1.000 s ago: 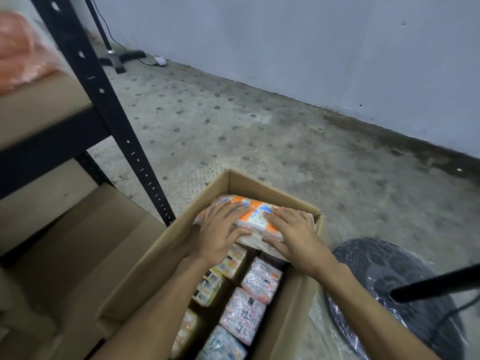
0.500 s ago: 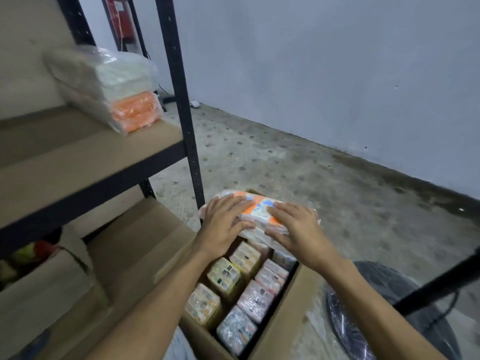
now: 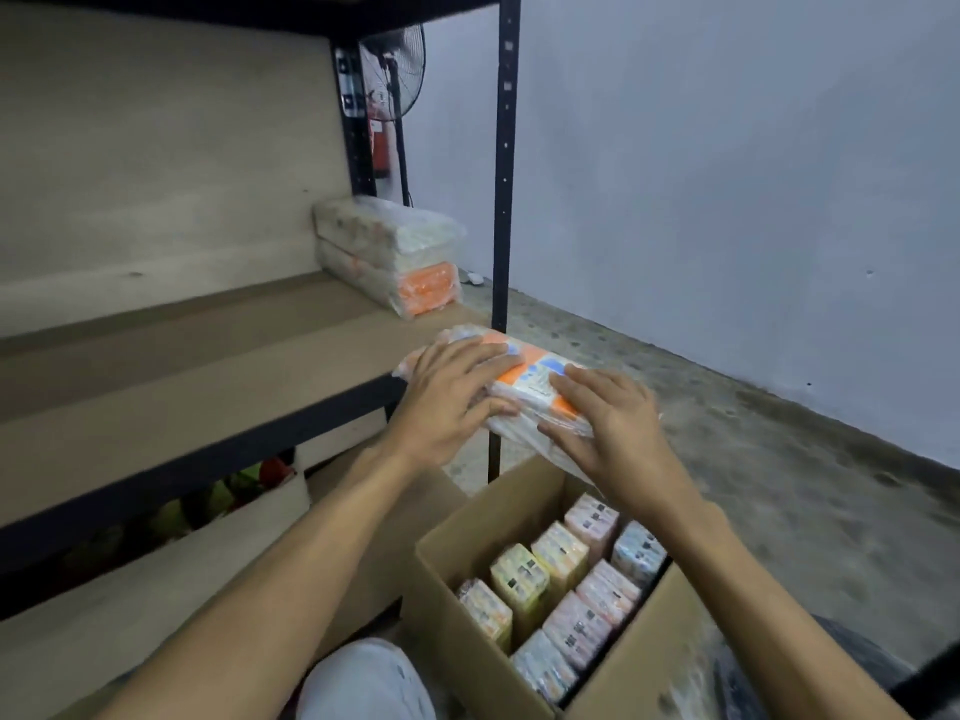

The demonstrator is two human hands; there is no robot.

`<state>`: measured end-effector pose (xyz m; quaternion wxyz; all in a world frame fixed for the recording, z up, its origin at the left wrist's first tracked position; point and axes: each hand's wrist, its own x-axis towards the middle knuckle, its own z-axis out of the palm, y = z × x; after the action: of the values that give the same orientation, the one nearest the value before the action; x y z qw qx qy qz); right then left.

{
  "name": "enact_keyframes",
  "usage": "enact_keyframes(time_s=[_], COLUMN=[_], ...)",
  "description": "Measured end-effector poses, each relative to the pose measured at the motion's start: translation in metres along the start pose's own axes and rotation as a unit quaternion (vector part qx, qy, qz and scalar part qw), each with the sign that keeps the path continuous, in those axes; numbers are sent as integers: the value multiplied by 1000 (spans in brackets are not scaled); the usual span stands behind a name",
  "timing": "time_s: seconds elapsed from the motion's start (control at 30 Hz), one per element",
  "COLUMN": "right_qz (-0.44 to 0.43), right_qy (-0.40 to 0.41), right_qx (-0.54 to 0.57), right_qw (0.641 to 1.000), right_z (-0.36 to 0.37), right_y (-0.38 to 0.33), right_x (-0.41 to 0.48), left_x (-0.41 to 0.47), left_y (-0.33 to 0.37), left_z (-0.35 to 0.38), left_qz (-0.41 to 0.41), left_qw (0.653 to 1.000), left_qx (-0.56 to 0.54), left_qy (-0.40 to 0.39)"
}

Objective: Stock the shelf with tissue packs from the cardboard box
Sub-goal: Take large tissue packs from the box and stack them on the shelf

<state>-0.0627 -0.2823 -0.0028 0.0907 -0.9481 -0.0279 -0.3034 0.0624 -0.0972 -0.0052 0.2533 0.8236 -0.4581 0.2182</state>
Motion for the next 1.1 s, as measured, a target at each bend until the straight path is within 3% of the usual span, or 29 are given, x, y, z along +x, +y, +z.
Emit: enact_keyframes(time_s=[0.3,0.7,0.93,1.1], right_qz=[-58,-91,-77,-32], right_qy=[21,-7,-1,11], right_qx=[33,69,77,91], right_qw=[998,993,994,995], right_z=[23,83,107,129], right_y=[-76,-135,-151,-172], right_x=[76,142,165,175], left_x=[-14,-39,-42,-51], left_y=[-71,-157,-178,-177], left_z=[-80,-114,-114,-107], left_qz=[-46,-120,-151,-245], left_qw=[995,990,983,959], left_qx=[78,72,107,126], left_qy=[43,15,19,62])
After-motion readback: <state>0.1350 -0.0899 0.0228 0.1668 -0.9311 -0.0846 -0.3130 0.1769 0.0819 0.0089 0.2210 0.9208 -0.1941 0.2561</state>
